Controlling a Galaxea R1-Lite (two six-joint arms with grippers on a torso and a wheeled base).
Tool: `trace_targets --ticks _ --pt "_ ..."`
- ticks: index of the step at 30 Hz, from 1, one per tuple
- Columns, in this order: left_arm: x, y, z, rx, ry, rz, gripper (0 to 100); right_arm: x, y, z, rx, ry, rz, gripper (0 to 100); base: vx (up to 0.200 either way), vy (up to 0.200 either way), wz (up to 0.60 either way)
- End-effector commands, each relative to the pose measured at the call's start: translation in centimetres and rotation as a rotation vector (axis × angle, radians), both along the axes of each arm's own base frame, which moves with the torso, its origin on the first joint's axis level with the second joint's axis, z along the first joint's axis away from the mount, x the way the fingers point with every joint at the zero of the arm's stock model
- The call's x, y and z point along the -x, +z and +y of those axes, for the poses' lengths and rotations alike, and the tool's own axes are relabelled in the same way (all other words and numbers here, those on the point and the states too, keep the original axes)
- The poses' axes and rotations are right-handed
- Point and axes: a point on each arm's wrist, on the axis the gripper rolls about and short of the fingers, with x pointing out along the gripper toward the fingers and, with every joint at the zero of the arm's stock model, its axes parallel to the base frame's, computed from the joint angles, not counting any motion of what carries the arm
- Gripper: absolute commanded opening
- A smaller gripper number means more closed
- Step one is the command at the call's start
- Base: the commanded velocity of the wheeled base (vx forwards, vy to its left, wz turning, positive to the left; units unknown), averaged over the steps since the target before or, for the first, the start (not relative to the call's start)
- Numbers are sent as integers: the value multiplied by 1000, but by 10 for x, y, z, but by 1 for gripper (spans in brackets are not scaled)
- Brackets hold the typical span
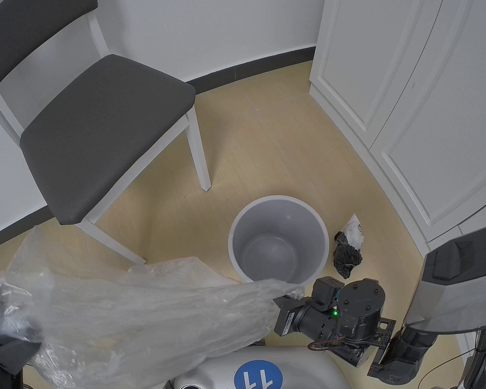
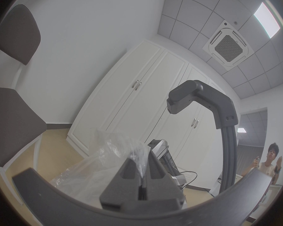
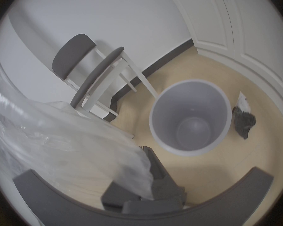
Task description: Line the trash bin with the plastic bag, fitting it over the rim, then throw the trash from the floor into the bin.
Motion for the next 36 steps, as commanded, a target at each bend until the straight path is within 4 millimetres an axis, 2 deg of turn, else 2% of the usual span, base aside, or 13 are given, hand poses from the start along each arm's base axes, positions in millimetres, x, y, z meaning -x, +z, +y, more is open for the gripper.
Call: trace_targets --ticks 1,4,9,10,11,13,18,21,26,36 --pt "-2 -6 -2 -28 13 25 0 -4 23 -7 -29 -24 -82 0 0 0 0" --pt "-4 -8 -3 -45 25 41 0 -9 38 -23 55 -54 -185 0 0 0 0" --pt "-8 -16 -6 -120 42 99 0 -2 76 -45 43 -92 -278 0 0 0 0" --pt "-8 -16 -6 -120 42 99 0 -2 76 -45 43 -92 -278 0 0 0 0" --pt "-12 -20 -7 -157 61 126 0 4 93 -53 53 -98 -277 0 0 0 0" --pt "-16 -21 -9 -195 89 136 0 11 110 -63 68 -103 -263 0 0 0 0" --pt "-22 -28 -11 -312 166 183 0 33 139 -83 118 -95 -213 0 0 0 0" --pt "-26 -30 -13 -387 240 205 0 43 149 -92 143 -91 -188 0 0 0 0" --pt "-28 -31 -13 -474 314 221 0 53 155 -98 157 -81 -179 0 0 0 0" --pt "-38 -39 -18 -603 476 244 0 53 150 -99 236 -136 -193 0 0 0 0"
